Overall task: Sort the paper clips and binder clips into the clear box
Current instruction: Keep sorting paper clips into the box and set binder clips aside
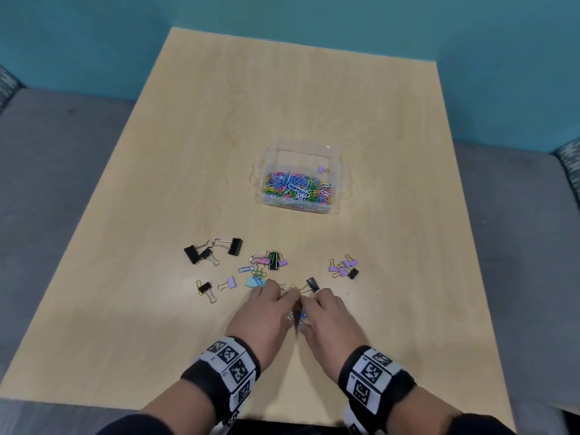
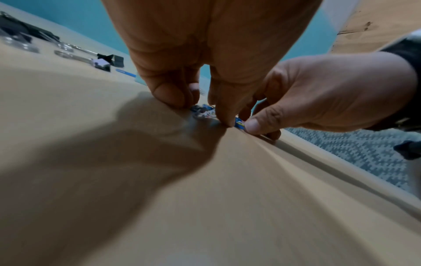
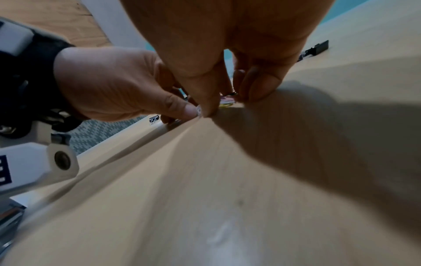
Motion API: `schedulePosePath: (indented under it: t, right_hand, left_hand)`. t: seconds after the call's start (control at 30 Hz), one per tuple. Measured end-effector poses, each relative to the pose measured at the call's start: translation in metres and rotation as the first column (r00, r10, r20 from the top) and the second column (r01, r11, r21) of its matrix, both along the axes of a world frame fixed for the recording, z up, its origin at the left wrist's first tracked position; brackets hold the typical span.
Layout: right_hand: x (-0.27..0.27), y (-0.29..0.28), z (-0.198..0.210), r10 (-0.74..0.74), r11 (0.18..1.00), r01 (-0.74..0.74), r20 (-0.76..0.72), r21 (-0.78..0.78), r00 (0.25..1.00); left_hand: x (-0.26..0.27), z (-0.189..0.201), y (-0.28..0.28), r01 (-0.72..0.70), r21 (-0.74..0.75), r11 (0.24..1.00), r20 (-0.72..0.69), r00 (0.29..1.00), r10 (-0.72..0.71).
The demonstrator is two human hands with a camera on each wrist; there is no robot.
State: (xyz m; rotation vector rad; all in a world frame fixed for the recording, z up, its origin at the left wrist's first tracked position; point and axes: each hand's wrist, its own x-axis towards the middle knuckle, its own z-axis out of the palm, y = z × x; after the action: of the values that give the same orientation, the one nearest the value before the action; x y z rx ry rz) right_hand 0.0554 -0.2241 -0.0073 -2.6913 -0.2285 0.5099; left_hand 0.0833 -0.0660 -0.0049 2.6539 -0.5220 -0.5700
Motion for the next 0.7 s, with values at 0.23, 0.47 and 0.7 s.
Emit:
schedulePosePath:
  t: [0.23, 0.47, 0.7]
  right_hand:
    - [0.005, -0.005, -0.004, 0.138, 0.989, -0.135, 0.051, -0.056, 0.989]
    - [0.012, -0.014, 0.009, 0.359, 0.914, -0.338, 0.063, -0.224, 0.931]
    - [0.022, -0.022, 0.013, 0.397, 0.887, -0.355, 0.094, -0.295, 0.913]
  left_hand:
    - [0.004, -0.011, 0.01, 0.08, 0.016, 0.997, 0.069, 0.994, -0.081]
    - [0.002, -0.006, 0.007, 0.196, 0.176, 0.965, 0.111, 0.97, -0.218]
    - [0.002, -0.003, 0.001, 0.174, 0.206, 0.963, 0.154, 0.966, -0.208]
